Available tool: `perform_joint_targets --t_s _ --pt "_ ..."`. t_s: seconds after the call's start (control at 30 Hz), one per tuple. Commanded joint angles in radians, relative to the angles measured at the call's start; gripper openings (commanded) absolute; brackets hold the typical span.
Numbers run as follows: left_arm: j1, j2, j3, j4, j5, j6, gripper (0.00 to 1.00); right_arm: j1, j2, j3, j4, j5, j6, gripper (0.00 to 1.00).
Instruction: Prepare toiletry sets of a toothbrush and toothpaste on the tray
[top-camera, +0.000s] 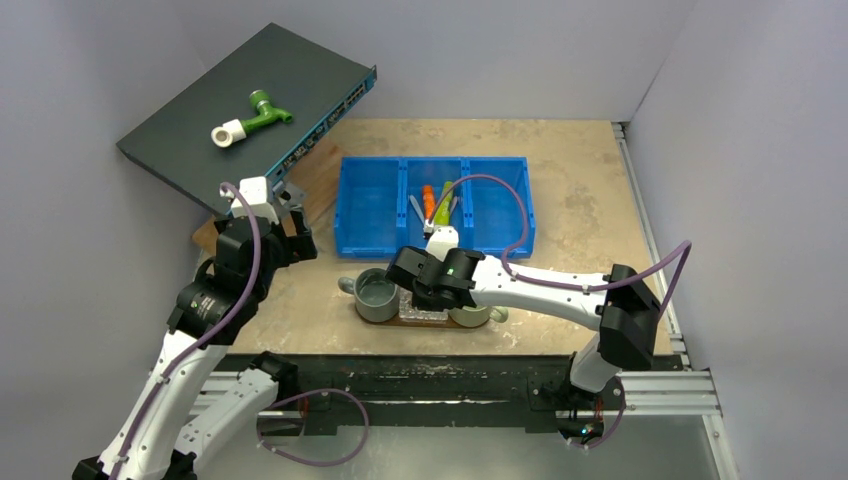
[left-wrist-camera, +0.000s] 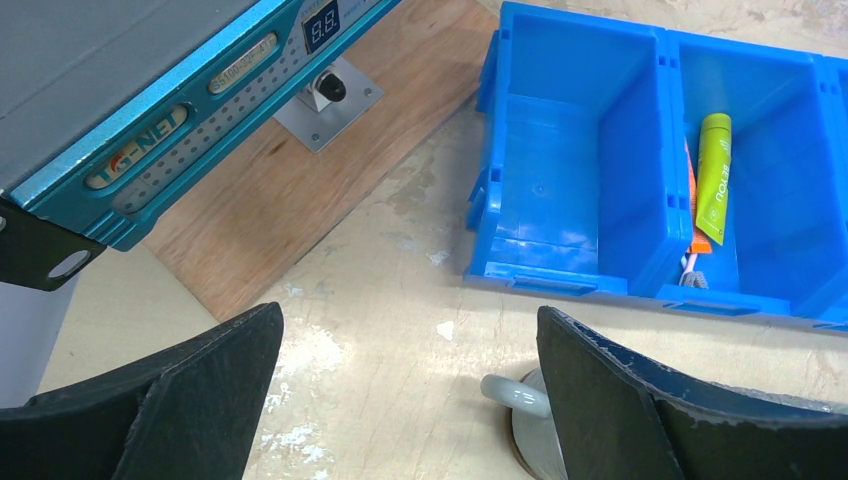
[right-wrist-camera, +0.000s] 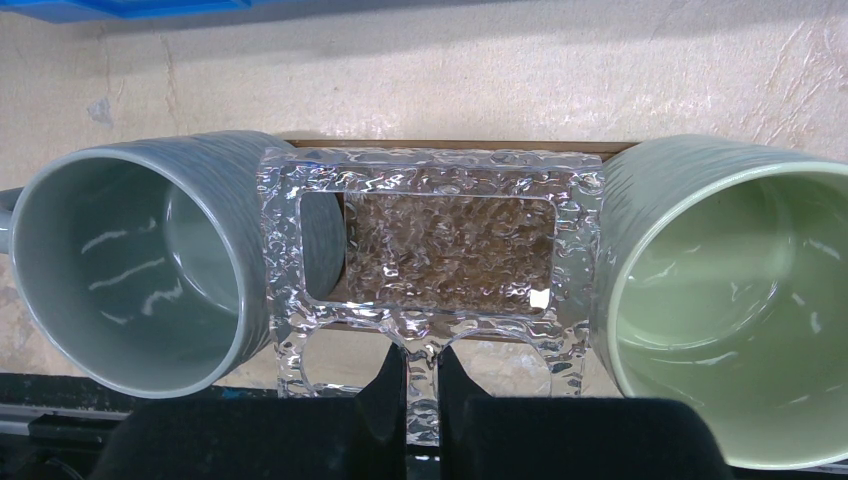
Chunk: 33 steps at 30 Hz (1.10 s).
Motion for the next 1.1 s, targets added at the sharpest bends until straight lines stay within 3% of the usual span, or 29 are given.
perform_joint_targets --t_s 0.0,0.6,0.73,1.07 --pt "0.005 -0.004 0.031 0.017 -0.002 -0.01 0.97 -0.003 -0.032 -0.016 -0.025 0.039 -0.007 0.0" --pt "0.005 -0.007 0.03 0.017 -0.001 -0.011 0.97 0.0 -0.013 -0.005 0.005 0.018 -0.025 0.09" --pt "0.005 -0.006 0.03 0.017 0.001 -0.01 0.98 0.003 -0.008 0.003 0.019 0.011 -0.029 0.0" --pt "0.006 -0.009 0.03 0.017 0.001 -0.011 0.97 0.008 0.011 0.025 0.02 0.009 -0.029 0.0"
